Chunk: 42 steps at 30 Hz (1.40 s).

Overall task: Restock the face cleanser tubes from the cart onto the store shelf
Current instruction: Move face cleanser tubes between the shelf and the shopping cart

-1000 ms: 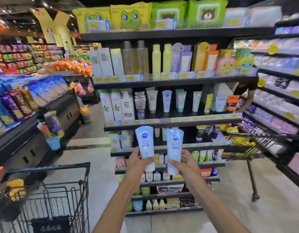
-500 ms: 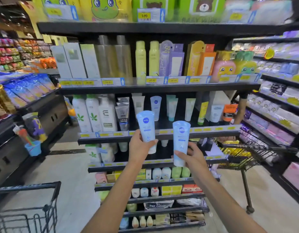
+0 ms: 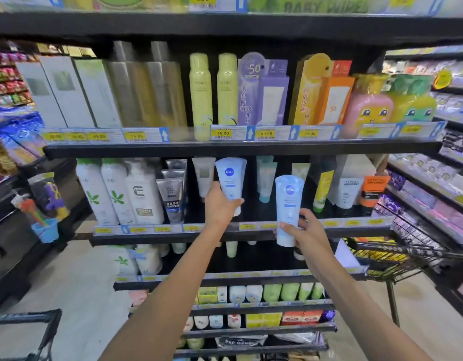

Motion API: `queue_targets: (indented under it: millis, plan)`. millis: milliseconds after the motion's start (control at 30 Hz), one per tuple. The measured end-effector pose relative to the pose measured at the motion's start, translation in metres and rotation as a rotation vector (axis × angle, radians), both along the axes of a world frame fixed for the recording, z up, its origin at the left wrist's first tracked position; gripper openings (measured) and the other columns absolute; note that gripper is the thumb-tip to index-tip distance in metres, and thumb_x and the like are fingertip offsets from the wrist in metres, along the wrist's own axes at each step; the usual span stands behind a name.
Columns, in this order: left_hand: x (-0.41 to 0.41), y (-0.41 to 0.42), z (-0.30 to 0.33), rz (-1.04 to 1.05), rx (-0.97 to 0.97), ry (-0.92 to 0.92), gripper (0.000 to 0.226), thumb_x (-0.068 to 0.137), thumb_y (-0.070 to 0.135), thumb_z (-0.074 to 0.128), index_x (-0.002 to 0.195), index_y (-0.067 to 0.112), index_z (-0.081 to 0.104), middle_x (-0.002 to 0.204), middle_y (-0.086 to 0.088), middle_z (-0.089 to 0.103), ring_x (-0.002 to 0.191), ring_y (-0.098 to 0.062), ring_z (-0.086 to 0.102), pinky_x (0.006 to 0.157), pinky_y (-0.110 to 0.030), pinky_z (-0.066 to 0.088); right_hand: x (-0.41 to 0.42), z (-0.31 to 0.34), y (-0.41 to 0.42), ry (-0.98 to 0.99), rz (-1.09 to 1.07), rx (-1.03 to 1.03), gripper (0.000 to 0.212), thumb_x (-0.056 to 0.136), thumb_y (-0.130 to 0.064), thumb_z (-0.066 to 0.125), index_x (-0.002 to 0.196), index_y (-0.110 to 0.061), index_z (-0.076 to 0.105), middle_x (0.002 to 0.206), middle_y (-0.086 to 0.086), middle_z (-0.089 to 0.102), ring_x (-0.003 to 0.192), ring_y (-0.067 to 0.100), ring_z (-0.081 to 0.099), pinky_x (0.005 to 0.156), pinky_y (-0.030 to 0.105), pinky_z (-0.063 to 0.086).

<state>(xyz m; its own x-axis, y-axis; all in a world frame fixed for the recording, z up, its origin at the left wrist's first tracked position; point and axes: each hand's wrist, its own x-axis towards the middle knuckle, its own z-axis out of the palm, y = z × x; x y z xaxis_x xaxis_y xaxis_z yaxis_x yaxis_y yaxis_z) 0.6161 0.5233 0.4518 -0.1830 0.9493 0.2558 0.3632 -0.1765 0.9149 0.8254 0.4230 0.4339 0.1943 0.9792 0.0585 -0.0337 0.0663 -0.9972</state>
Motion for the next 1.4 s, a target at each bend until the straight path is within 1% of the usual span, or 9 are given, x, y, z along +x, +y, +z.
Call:
queue_targets:
  millis: [100,200,367,700,933,1067,1167,1267,1400]
  plan:
    - [0.006,0.023,-0.012,0.047,-0.044,0.075,0.055,0.069,0.019,0.093,0.11,0.016,0.056,0.109,-0.002,0.068,0.101,-0.02,0.067,0.082,-0.043,0.061,0.006,-0.002,0.014,-0.025,0.004,0.009,0.041,0.087,-0.016,0.081,0.122,-0.023,0.061,0.115,0.001,0.075,0.099,0.019,0.074,0.086,0.043,0.059]
    - [0.012,0.036,-0.019,0.089,-0.095,0.154,0.057,0.068,0.023,0.093,0.109,0.017,0.054,0.109,-0.003,0.067,0.1,-0.023,0.067,0.082,-0.045,0.06,0.011,-0.004,0.025,-0.026,0.009,0.009,0.043,0.086,-0.015,0.082,0.123,-0.021,0.061,0.116,0.002,0.074,0.099,0.018,0.074,0.09,0.047,0.06]
    - [0.024,0.048,-0.027,0.108,-0.173,0.234,0.059,0.069,0.021,0.093,0.11,0.015,0.051,0.112,-0.007,0.066,0.105,-0.029,0.066,0.082,-0.044,0.058,0.02,-0.008,0.038,-0.017,0.016,0.004,0.046,0.084,-0.017,0.084,0.124,-0.02,0.06,0.114,0.0,0.075,0.102,0.02,0.074,0.094,0.052,0.058]
    - [0.031,0.063,-0.024,0.113,-0.186,0.335,0.062,0.074,0.021,0.09,0.117,0.01,0.047,0.118,-0.013,0.065,0.11,-0.034,0.064,0.081,-0.042,0.052,0.022,-0.015,0.04,0.008,0.029,-0.009,0.043,0.086,-0.018,0.082,0.122,-0.025,0.06,0.117,-0.003,0.074,0.101,0.013,0.073,0.088,0.041,0.06]
    - [0.029,0.068,-0.024,0.085,-0.188,0.345,0.065,0.073,0.022,0.091,0.118,0.009,0.046,0.118,-0.014,0.065,0.11,-0.035,0.065,0.086,-0.047,0.057,0.017,-0.014,0.036,-0.004,0.022,-0.017,0.044,0.085,-0.019,0.083,0.123,-0.026,0.06,0.117,-0.004,0.074,0.102,0.013,0.073,0.09,0.042,0.06]
    - [0.02,0.062,-0.022,0.041,-0.212,0.333,0.066,0.072,0.029,0.091,0.115,0.012,0.044,0.117,-0.012,0.065,0.11,-0.033,0.066,0.087,-0.049,0.058,0.012,-0.004,0.036,-0.05,0.03,0.013,0.043,0.086,-0.017,0.082,0.121,-0.026,0.059,0.113,-0.005,0.076,0.098,0.011,0.073,0.082,0.036,0.06]
    - [0.004,0.043,-0.018,0.005,-0.183,0.488,0.053,0.082,0.039,0.082,0.115,0.014,0.049,0.116,-0.007,0.064,0.107,-0.03,0.065,0.078,-0.041,0.052,0.002,0.01,0.041,-0.089,0.031,0.051,0.045,0.086,-0.016,0.083,0.121,-0.025,0.057,0.11,-0.008,0.076,0.095,0.005,0.073,0.073,0.023,0.058]
    - [-0.022,0.023,-0.021,-0.046,-0.179,0.684,0.051,0.092,0.055,0.066,0.12,0.013,0.058,0.113,-0.006,0.065,0.104,-0.029,0.065,0.081,-0.041,0.054,-0.015,0.022,0.054,-0.201,0.043,0.073,0.048,0.084,-0.023,0.085,0.121,-0.027,0.055,0.109,-0.012,0.073,0.094,0.001,0.071,0.075,0.023,0.057]
    - [-0.056,0.012,-0.032,-0.171,-0.269,0.828,0.051,0.093,0.072,0.048,0.089,0.023,0.062,0.091,0.001,0.066,0.088,-0.019,0.066,0.08,-0.043,0.058,-0.042,0.028,0.08,-0.375,0.043,0.082,0.05,0.081,-0.026,0.087,0.119,-0.025,0.055,0.108,-0.012,0.067,0.096,0.003,0.066,0.077,0.022,0.052]
